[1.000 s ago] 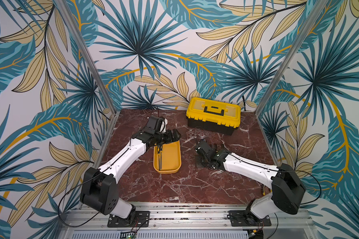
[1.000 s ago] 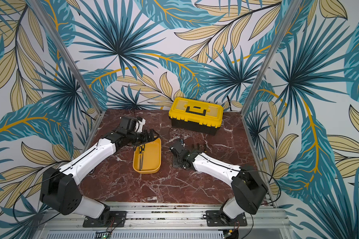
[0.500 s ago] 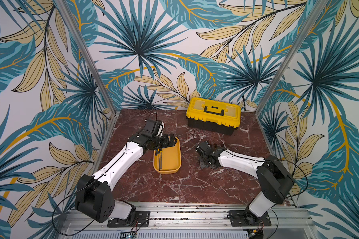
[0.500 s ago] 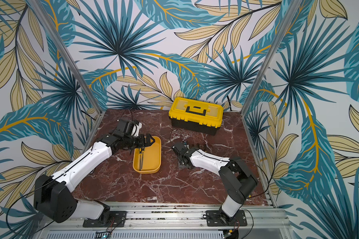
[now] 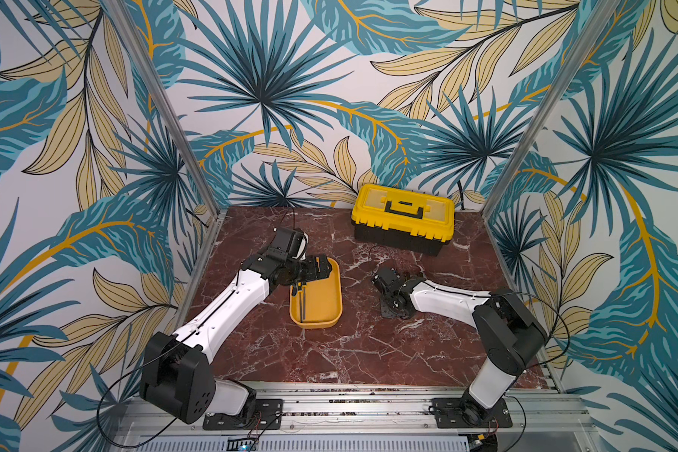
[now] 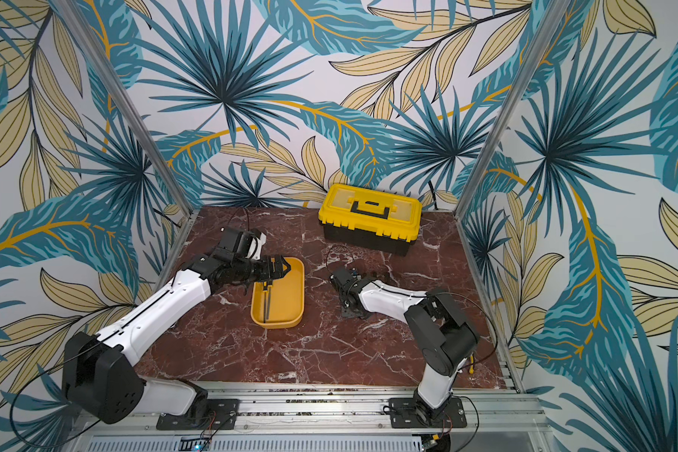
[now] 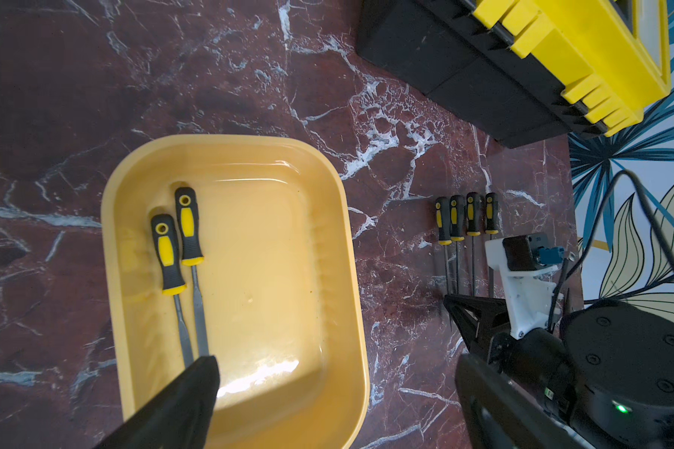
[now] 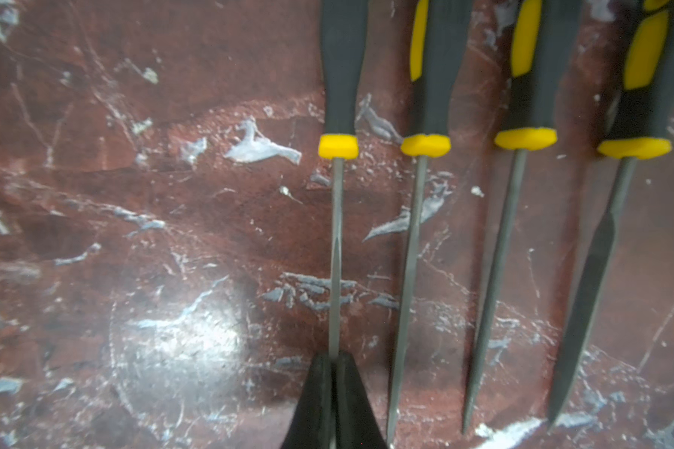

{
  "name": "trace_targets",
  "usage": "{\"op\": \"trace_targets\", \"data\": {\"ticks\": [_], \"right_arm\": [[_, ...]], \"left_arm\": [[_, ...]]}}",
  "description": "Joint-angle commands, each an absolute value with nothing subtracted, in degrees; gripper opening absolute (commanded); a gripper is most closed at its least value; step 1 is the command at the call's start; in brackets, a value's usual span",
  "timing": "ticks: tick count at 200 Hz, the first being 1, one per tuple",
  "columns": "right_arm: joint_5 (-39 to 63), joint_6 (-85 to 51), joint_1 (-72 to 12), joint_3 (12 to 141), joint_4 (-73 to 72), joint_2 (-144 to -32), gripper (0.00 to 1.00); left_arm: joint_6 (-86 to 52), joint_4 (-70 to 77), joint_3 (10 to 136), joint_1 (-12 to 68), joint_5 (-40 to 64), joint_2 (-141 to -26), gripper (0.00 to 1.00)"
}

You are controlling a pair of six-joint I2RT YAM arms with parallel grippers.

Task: Take the file tool out of the storage box
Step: Place the file tool at the center of the board.

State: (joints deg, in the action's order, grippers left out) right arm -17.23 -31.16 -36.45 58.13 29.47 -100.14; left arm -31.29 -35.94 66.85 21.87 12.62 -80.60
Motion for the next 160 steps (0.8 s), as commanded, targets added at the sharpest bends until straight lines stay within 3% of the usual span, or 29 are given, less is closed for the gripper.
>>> {"op": "trace_targets", "data": {"ticks": [1, 85, 160], "right_arm": [[-16.5, -30.5, -36.1, 57.1, 28.1, -101.7, 0.00], [-15.6, -30.8, -36.1, 56.9, 26.9, -103.2, 0.02], [-15.6, -31.5, -36.1, 54.9, 26.3, -101.5, 0.14]], "left_arm": [[-30.3, -37.2, 66.7, 21.6, 11.7, -79.5, 1.00], [-30.2, -39.2, 66.9, 21.7, 8.7, -80.7, 1.00], [-29.4, -40.6, 67.6, 21.8, 3.6, -83.2, 1.00]]}}
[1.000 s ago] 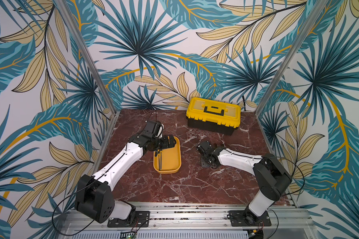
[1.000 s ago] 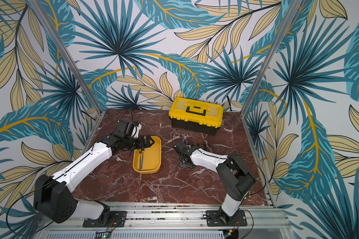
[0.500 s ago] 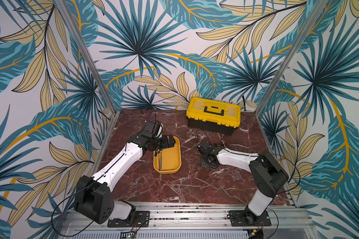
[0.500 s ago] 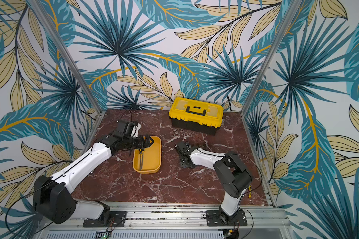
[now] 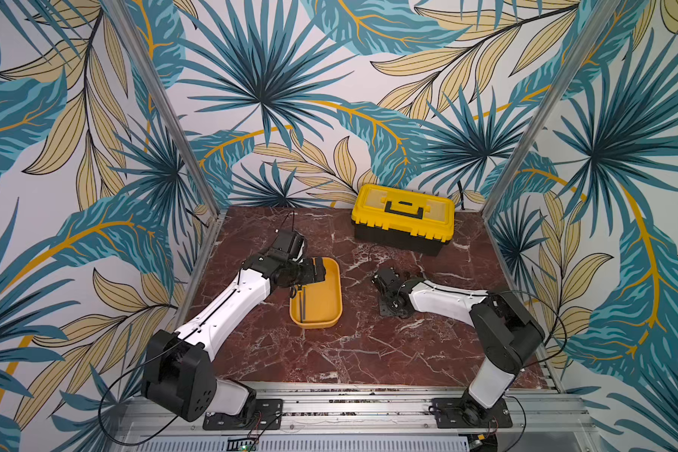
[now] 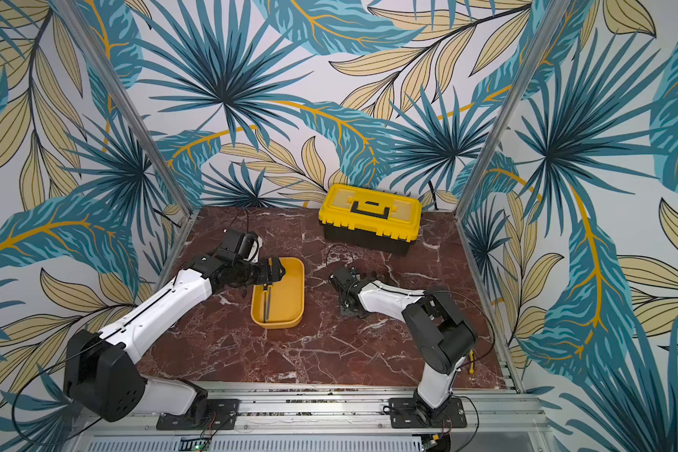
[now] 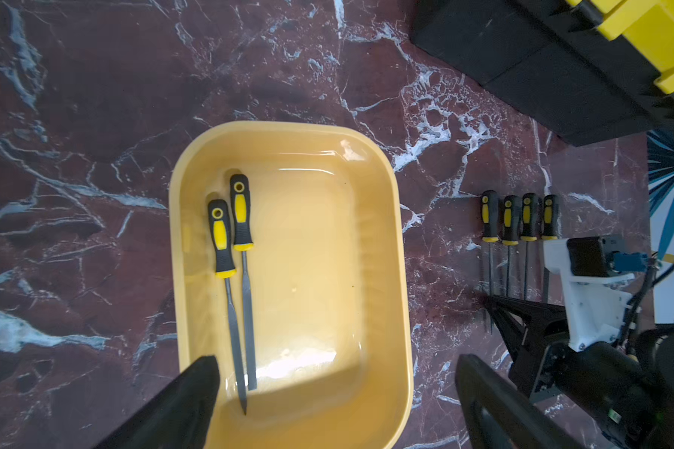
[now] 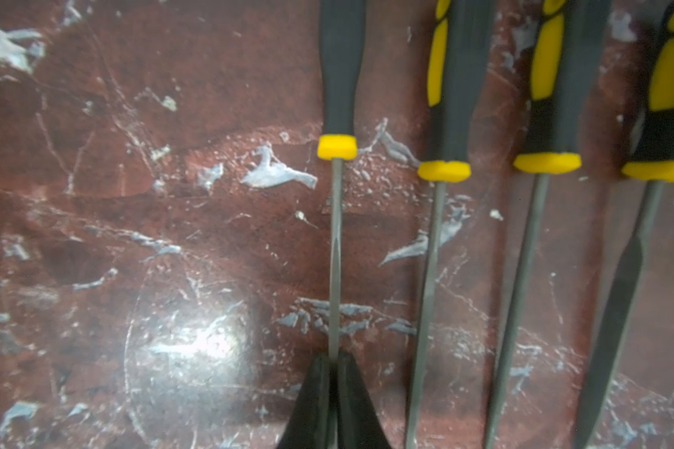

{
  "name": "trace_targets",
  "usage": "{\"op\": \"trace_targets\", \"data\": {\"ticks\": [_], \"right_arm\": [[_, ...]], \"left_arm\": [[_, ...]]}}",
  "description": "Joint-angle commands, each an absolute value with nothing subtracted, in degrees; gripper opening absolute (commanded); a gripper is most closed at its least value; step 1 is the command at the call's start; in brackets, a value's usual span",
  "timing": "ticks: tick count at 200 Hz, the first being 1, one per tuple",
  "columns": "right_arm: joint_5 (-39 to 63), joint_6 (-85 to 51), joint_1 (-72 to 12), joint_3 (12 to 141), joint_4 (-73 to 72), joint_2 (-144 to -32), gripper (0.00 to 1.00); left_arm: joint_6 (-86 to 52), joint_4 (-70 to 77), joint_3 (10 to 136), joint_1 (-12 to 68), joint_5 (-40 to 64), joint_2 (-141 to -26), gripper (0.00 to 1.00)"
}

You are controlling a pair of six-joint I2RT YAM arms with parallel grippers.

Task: Take the file tool out of the storage box
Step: Place the file tool at the center of the board.

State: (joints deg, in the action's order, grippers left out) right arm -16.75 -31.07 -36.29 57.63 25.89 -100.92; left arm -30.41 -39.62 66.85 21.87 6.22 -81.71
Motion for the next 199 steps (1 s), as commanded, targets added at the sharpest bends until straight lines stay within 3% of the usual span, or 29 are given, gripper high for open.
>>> {"op": "trace_targets", "data": {"ticks": [1, 41, 77, 108, 127, 145, 167, 199], "right_arm": [[-15.6, -31.5, -36.1, 54.9, 26.3, -101.5, 0.14], [-15.4, -31.0, -36.1, 55.0, 27.9, -97.8, 0.22], [-13.4, -30.1, -36.1, 55.6, 29.1, -91.2, 0.37], [-8.8, -29.4, -36.1, 55.3, 29.0, -84.2, 0.57], [-5.8, -29.1, -36.0, 54.8, 28.4, -79.9, 0.80], [-3.0, -29.3, -36.1, 54.0, 27.3, -76.5, 0.92], [0.9, -30.3, -36.1, 52.6, 25.8, -73.4, 0.99], [7.0, -32.7, -36.1, 49.3, 21.5, -68.5, 1.00]], "left_arm": [[-29.4, -40.7, 67.7, 21.8, 3.5, -83.2, 1.00], [-29.4, -40.4, 68.7, 22.9, -0.2, -86.5, 0.99], [-29.7, -39.7, 70.4, 24.1, -3.0, -89.3, 0.92], [-30.1, -40.0, 72.4, 25.5, -7.1, -92.7, 0.86], [-30.7, -40.3, 73.7, 25.9, -9.1, -94.7, 0.81], [-31.3, -40.1, 74.9, 26.0, -10.2, -96.6, 0.78], [-31.9, -40.2, 76.9, 26.0, -11.2, -99.6, 0.75], [-32.7, -40.0, 79.5, 25.9, -12.0, -103.6, 0.71]]}}
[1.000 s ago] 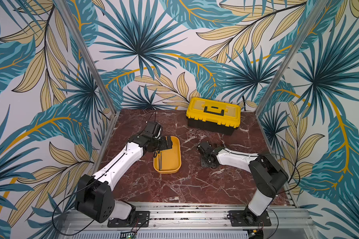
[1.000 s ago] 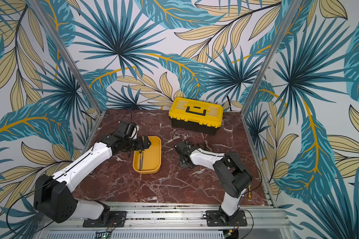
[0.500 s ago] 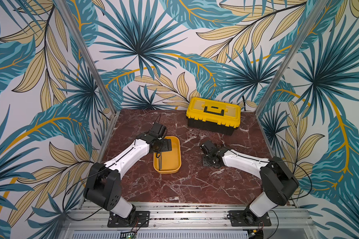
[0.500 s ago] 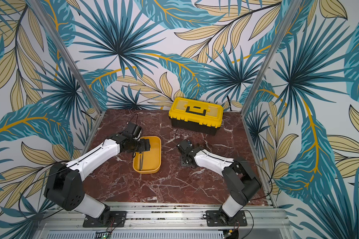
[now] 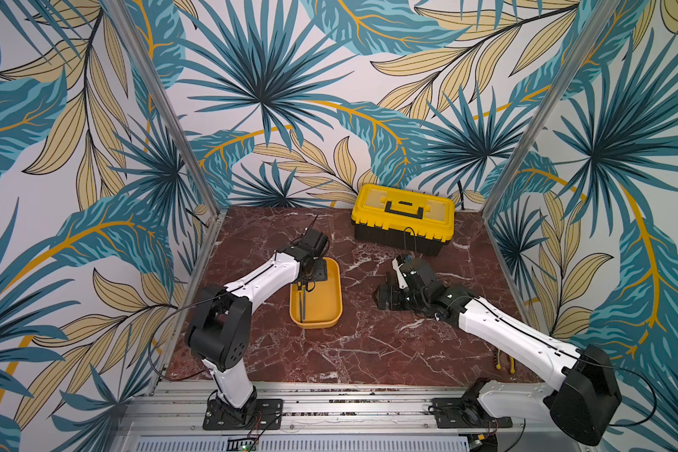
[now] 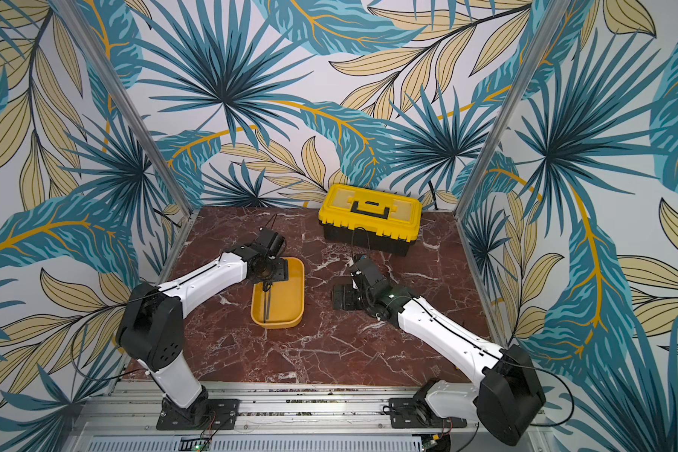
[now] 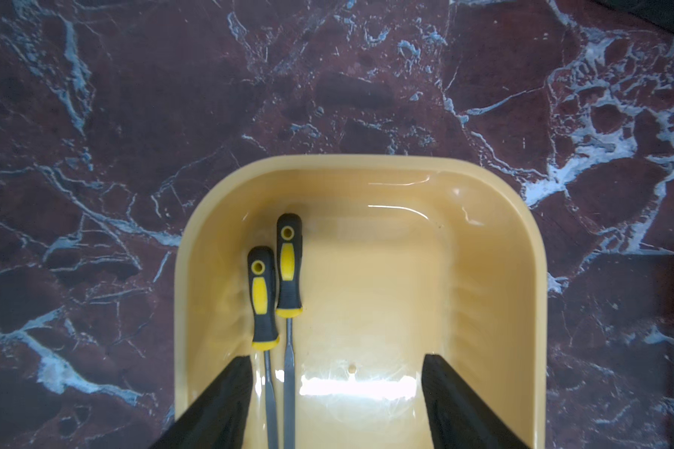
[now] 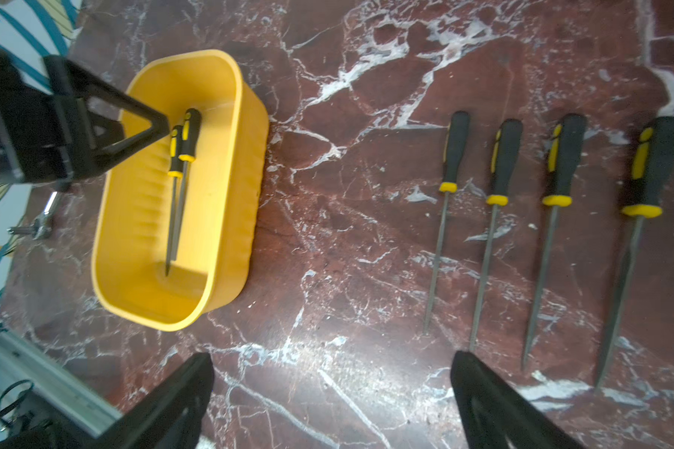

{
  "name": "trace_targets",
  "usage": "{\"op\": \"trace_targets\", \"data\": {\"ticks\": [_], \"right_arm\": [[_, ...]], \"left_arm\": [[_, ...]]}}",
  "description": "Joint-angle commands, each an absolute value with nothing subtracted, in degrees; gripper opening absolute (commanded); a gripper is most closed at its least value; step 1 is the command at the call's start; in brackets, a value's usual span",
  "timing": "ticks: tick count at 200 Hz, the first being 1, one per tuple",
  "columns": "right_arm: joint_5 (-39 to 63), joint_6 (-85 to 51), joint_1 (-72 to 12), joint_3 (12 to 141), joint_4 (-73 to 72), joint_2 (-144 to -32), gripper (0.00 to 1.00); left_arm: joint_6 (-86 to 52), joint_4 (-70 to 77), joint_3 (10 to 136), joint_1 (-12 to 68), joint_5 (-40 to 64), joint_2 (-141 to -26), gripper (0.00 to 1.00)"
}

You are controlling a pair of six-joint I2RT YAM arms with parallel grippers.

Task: Take the file tool out of the storage box
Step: Place the file tool at the center of the board, then pick up the file tool from the storage box.

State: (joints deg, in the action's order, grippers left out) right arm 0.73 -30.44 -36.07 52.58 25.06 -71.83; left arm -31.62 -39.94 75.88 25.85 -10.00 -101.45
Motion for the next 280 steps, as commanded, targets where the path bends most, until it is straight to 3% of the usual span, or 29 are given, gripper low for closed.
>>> {"op": "trace_targets", "data": {"ticks": [1, 84, 280], "right_arm": [[7.1, -32.8, -36.1, 49.2, 21.4, -68.3, 1.00], [8.9, -33.4, -36.1, 45.3, 22.2, -59.8, 1.00], [10.2, -33.7, -36.1, 41.7, 22.2, -56.3, 0.99]], "left_arm": [[-32.8, -40.0, 79.6, 25.9, -12.0, -103.8, 0.71], [-34.3, -40.9, 84.9, 24.6, -13.1, -111.3, 0.59], [-35.4, -44.2, 90.1, 22.7, -16.4, -118.8, 0.51]]}}
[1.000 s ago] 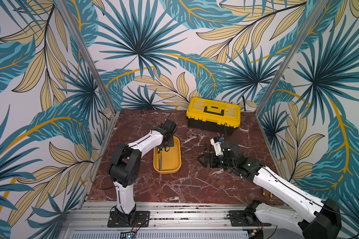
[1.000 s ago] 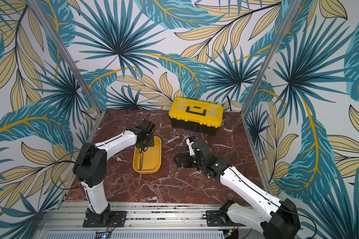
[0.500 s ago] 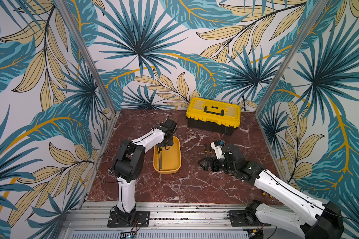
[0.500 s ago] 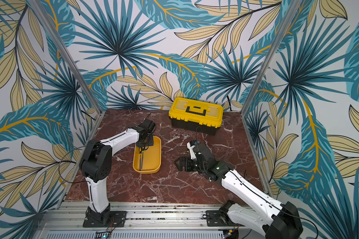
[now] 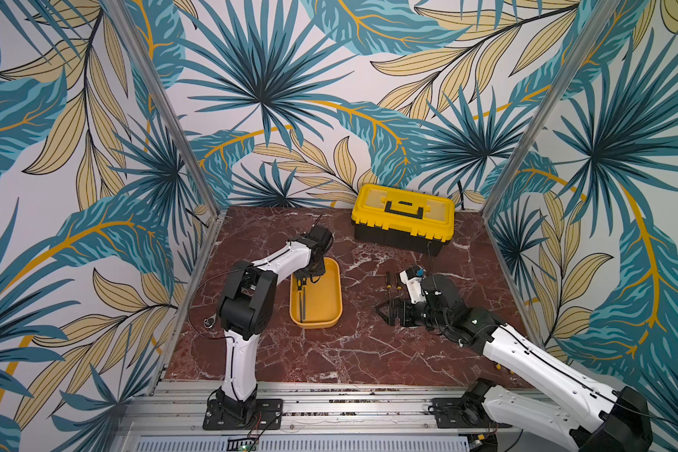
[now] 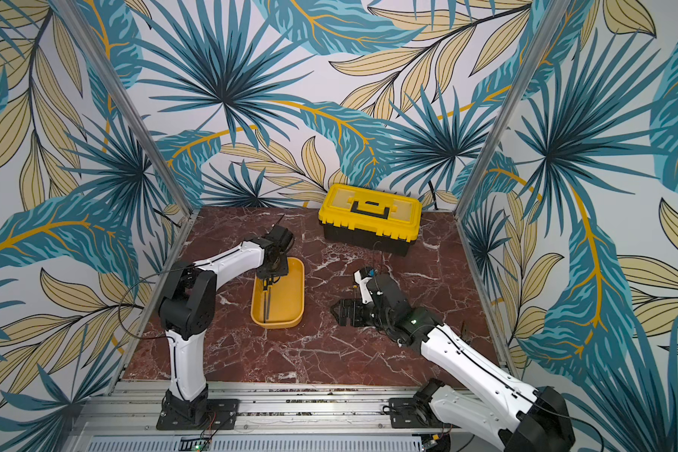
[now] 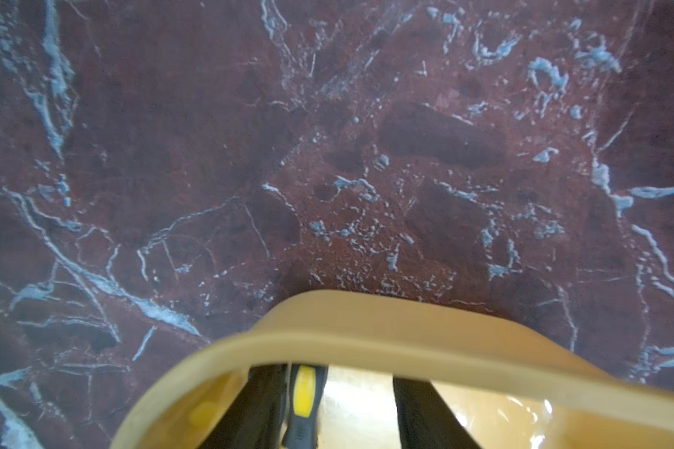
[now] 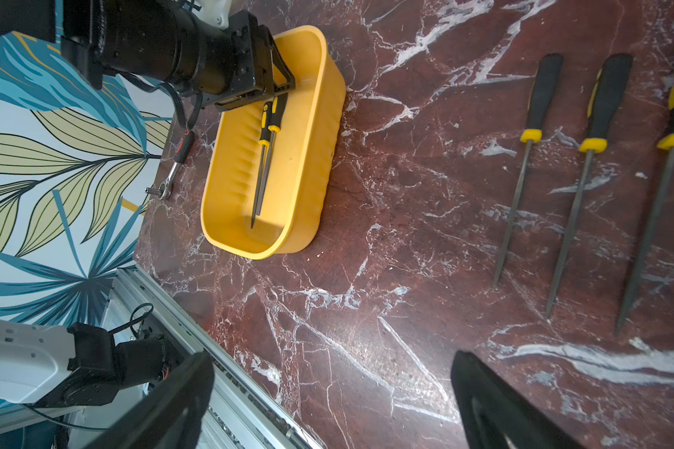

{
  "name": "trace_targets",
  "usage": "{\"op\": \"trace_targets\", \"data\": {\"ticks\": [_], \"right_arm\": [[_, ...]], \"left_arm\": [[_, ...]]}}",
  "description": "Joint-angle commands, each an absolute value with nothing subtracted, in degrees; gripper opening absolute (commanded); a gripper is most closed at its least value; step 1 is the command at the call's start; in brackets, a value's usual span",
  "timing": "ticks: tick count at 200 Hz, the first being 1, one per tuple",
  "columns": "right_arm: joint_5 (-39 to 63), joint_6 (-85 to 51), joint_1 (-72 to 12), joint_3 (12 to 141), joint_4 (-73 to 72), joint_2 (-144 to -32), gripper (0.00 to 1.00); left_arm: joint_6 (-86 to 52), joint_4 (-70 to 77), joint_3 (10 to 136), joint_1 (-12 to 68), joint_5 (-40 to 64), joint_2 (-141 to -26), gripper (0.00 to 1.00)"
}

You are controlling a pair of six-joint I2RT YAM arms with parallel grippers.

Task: Take the file tool out of the storage box
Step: Pick up the file tool from the storage box.

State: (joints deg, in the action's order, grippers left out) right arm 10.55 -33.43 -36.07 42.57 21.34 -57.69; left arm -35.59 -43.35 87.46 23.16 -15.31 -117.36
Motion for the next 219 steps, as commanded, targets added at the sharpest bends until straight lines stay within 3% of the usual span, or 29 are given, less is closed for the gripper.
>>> {"op": "trace_targets", "data": {"ticks": [1, 78, 147, 190, 219], "right_arm": [[10.1, -33.7, -36.1, 41.7, 22.2, -56.2, 0.99], [9.1, -34.4, -36.1, 40.5, 24.1, -53.3, 1.00], [9.1, -35.2, -36.1, 39.7, 24.0, -52.9, 1.00], [9.5, -35.6, -36.1, 38.9, 23.2, -53.0, 0.99], [11.2, -36.0, -36.3, 38.7, 21.3, -54.4, 1.00]], "left_arm": [[-35.4, -44.2, 90.2, 22.7, -16.4, -118.8, 0.51], [-33.1, -43.2, 91.5, 22.5, -15.8, -121.7, 0.49], [-32.6, -41.0, 89.6, 22.4, -12.3, -120.8, 0.25], [-32.3, -38.9, 87.3, 22.6, -8.7, -117.0, 0.15], [-32.2, -38.3, 85.6, 22.7, -5.8, -112.7, 0.14]]}}
